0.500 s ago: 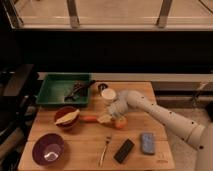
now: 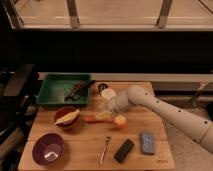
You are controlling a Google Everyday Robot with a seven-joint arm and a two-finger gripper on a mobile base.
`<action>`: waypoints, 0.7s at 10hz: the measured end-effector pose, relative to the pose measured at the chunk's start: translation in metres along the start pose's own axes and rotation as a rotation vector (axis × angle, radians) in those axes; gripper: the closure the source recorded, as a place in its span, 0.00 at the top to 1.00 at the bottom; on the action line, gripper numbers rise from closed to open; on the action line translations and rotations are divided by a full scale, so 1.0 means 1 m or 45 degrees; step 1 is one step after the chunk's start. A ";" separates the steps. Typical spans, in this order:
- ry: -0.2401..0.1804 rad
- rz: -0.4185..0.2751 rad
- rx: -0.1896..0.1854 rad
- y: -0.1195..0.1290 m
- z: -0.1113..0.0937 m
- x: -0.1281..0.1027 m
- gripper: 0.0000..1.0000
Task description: Place pepper in metal cup
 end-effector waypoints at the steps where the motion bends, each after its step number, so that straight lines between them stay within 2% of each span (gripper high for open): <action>1: -0.004 0.002 0.011 -0.002 -0.001 0.001 0.80; 4: -0.014 0.026 0.032 -0.009 -0.006 0.013 0.80; 7: -0.006 0.020 0.047 -0.016 0.001 0.018 0.80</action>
